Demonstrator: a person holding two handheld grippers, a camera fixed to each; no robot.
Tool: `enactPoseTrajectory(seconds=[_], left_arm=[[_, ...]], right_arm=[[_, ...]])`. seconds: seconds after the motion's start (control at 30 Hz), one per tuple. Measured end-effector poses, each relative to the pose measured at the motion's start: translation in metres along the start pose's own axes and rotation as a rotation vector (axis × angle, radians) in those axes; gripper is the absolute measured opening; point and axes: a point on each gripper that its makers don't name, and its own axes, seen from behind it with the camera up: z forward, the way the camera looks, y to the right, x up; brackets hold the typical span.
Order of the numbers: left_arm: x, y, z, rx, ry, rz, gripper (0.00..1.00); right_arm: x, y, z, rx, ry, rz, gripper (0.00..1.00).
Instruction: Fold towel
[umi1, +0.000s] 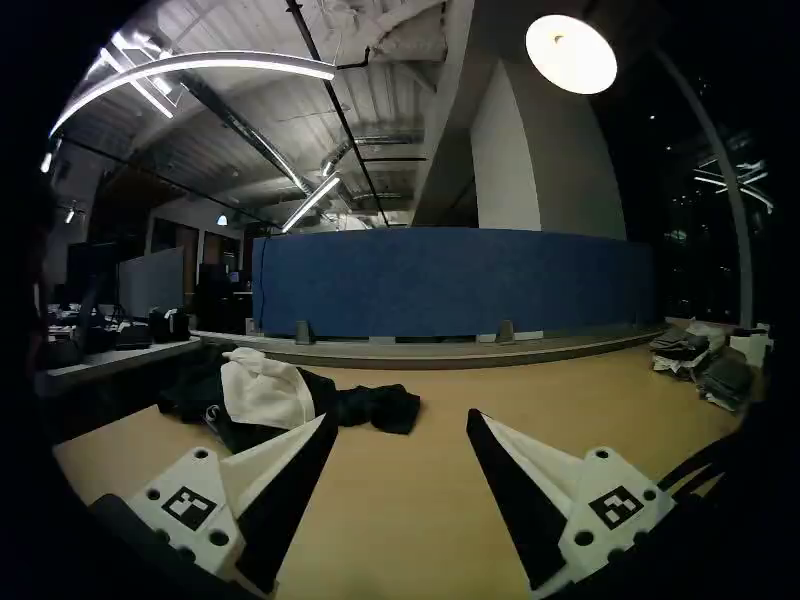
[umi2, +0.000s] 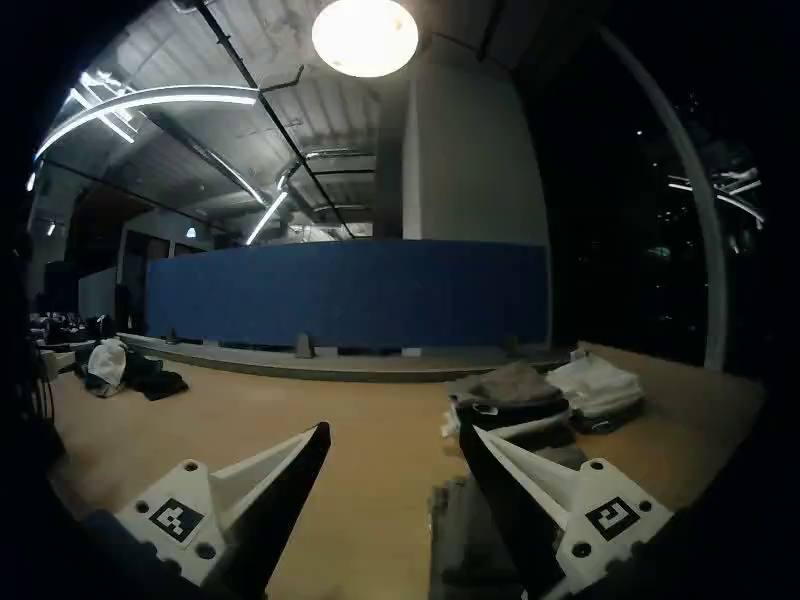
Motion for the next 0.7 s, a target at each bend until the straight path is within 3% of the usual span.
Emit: enactPoseTrajectory(seconds=[0.7], left_arm=[[-0.0016,-0.0002,-0.0011,0.000,0.000,-0.001,0.96]], right_arm=[[-0.0006,0.0008,-0.0004,0.000,0.000,0.000,1.00]])
